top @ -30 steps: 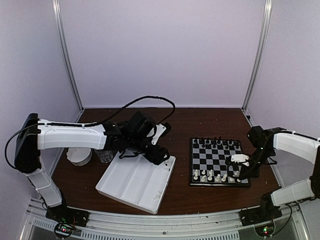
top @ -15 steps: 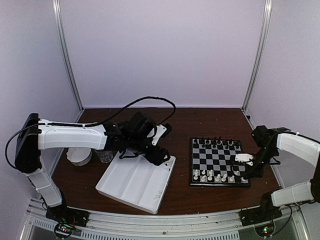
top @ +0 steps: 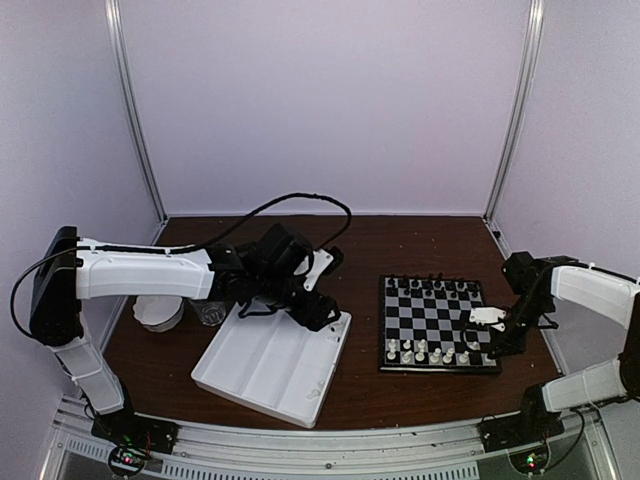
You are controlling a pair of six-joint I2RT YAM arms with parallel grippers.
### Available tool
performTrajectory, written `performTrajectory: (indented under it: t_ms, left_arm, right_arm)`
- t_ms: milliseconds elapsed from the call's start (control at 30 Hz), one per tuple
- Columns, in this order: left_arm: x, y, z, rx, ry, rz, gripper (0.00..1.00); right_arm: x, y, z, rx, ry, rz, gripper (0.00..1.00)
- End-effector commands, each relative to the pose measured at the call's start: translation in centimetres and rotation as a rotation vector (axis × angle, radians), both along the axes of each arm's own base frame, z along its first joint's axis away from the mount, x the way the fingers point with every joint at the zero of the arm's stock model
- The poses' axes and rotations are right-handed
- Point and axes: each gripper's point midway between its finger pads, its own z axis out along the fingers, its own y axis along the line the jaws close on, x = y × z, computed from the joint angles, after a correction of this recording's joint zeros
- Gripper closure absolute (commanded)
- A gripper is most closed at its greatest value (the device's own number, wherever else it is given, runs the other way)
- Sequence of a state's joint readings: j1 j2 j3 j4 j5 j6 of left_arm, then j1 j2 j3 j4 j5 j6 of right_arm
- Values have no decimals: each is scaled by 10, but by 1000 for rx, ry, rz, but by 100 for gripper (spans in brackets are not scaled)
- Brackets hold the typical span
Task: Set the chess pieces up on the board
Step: Place the rook at h1, then pick up the pawn from the storage box.
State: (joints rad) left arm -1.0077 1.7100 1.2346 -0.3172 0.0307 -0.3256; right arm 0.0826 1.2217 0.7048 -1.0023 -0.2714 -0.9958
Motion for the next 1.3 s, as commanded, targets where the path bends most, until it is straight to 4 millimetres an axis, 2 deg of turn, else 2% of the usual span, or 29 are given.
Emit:
performTrajectory:
  t_ms: [0,100,200,333,467,567,767,967,1133,1267]
  left_arm:
    - [3,-5,7,-20,-7,-8,27]
    - [3,-6,8,-21,-7,-9,27]
    - [1,0,6,-5,8,4,27]
    - [-9,22,-5,64,62,47,31]
    - [-28,45,-21,132,154,73,36]
    - [-50,49,-33,172,212,59,39]
    - [-89,53,-58,326,282,5,42]
    - [-115,41,-83,390,333,-29,40]
    - [-113,39,-95,422,311,-20,41]
    - [-102,32,-95,412,263,-15,41]
  right_arm:
    - [-3,-2,0,-5,5,-6,75]
    - [-4,1,8,13,5,-10,73]
    - [-3,8,31,58,-10,-20,69]
    - [7,25,73,167,-76,-45,64]
    - [16,47,96,302,-98,-73,59]
    - [21,55,99,350,-95,-85,59]
    - [23,62,91,364,-80,-79,59]
    - [23,63,88,360,-72,-71,59]
    - [21,63,87,361,-73,-73,59]
    - [19,64,84,359,-65,-75,59]
